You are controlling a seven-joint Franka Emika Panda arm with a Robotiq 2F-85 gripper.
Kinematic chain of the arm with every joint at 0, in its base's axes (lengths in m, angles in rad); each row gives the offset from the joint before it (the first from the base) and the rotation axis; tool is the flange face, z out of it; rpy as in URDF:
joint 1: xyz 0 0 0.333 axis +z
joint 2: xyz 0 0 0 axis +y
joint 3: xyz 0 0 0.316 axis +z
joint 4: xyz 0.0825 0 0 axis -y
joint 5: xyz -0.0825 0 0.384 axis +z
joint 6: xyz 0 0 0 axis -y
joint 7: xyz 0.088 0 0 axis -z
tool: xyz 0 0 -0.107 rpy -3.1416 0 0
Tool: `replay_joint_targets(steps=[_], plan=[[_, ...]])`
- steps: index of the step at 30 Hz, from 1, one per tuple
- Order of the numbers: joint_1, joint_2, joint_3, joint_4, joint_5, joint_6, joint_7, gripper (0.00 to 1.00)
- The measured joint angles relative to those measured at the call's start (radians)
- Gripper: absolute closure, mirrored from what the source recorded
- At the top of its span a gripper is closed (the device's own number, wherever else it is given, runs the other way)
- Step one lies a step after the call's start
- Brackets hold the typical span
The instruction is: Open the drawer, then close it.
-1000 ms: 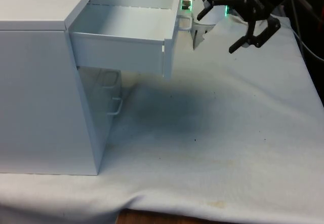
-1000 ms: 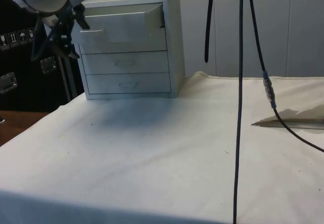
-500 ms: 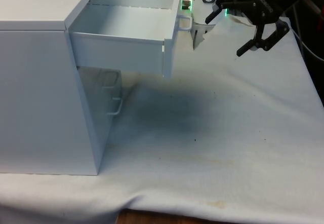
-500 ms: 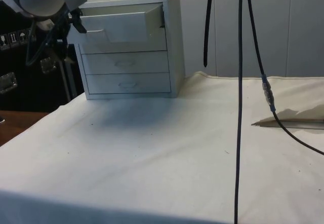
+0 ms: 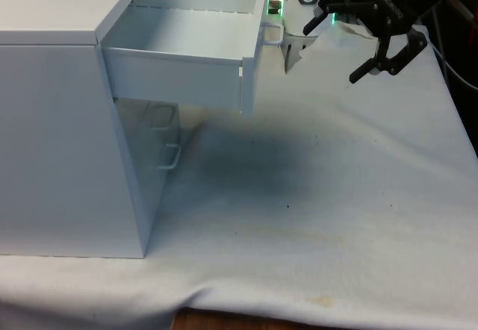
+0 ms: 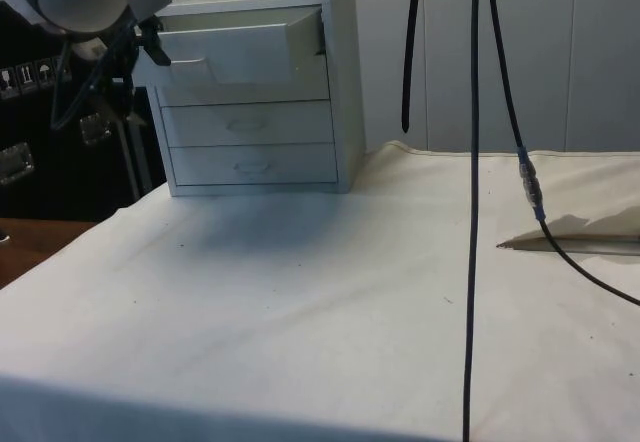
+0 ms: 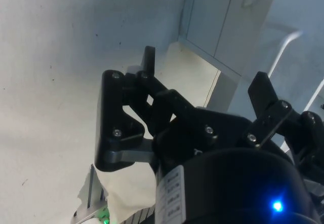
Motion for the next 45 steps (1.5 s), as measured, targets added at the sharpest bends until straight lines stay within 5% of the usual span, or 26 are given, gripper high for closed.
replay_joint_targets(steps=[7,14,24,45], plan=[[0.0,0.0,0.0,0.0,0.0,0.0,0.0,0.06],[0.0,0.0,0.0,0.0,0.0,0.0,0.0,0.51],[0.0,0.0,0.0,0.001,0.0,0.0,0.0,1.0],[-0.007,-0.081,-0.023,-0.022,-0.001,-0.011,-0.003,1.0]])
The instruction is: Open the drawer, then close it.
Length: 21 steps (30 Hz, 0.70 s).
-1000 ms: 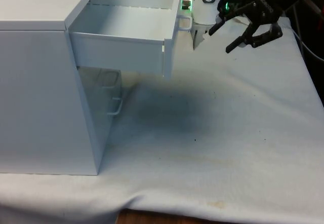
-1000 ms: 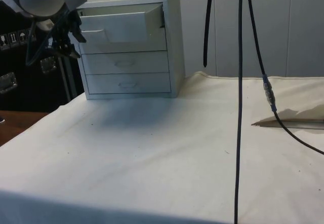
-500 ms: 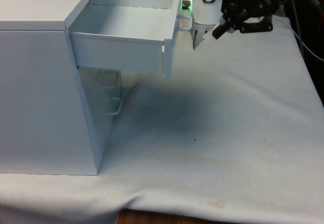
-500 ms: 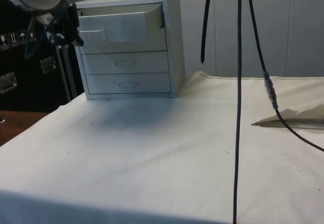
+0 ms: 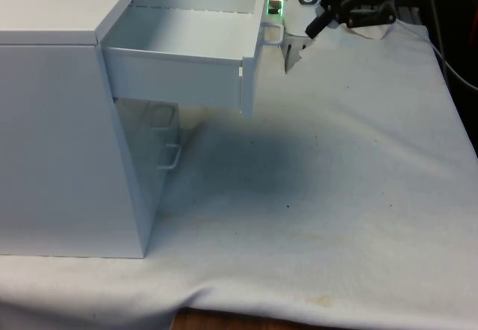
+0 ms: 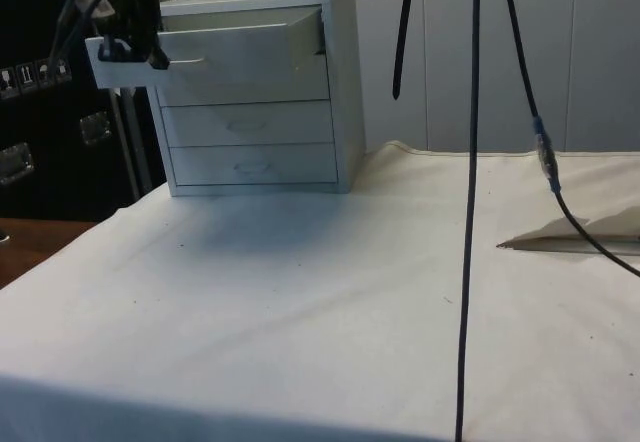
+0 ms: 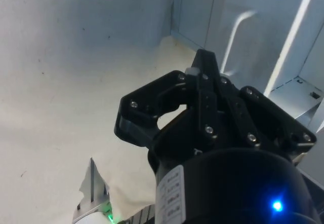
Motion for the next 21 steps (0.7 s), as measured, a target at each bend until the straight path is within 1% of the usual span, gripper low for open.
replay_joint_targets(steps=[5,8,13,17,21], plan=[[-0.008,-0.017,0.0,-0.016,0.001,0.017,-0.002,1.0],[-0.01,-0.023,0.0,-0.023,0.001,0.024,-0.004,1.0],[-0.019,-0.045,0.0,-0.047,0.003,0.045,-0.015,1.0],[-0.02,-0.056,0.0,-0.063,0.003,0.059,-0.021,1.0],[-0.02,-0.069,0.0,-0.083,0.001,0.08,-0.038,1.0]])
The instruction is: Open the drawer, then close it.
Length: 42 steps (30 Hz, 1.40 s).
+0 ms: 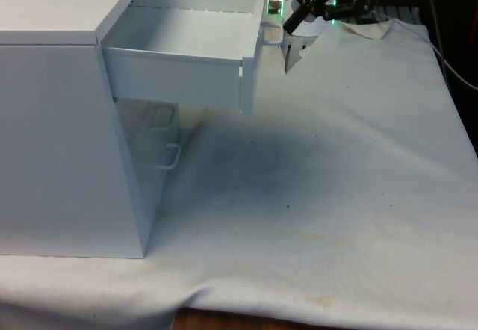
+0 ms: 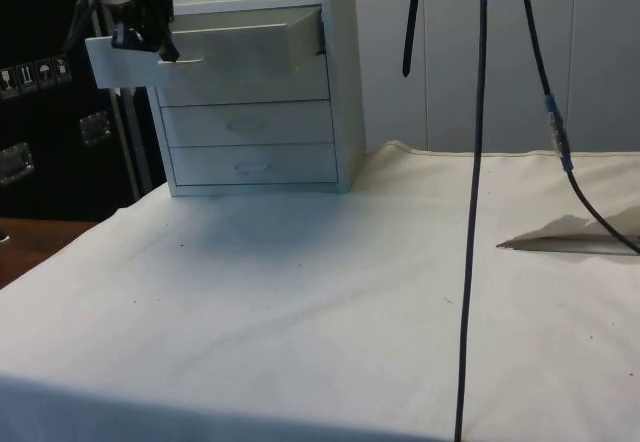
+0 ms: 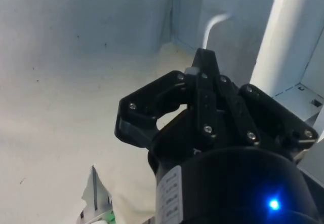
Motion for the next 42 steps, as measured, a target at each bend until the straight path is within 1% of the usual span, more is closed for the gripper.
replay_joint_targets(steps=[7,13,18,23,33,38,42], plan=[[-0.001,-0.009,0.0,-0.016,-0.001,0.021,-0.024,1.0],[-0.001,-0.02,-0.007,-0.038,-0.003,0.041,-0.058,1.0],[-0.002,-0.027,-0.013,-0.053,-0.004,0.055,-0.074,1.0],[-0.002,-0.037,-0.021,-0.072,-0.007,0.062,-0.092,1.0],[0.0,-0.065,-0.022,-0.101,-0.007,0.074,-0.122,1.0],[-0.002,-0.077,-0.04,-0.13,-0.009,0.088,-0.151,1.0],[-0.002,-0.084,-0.042,-0.14,-0.009,0.09,-0.159,1.0]])
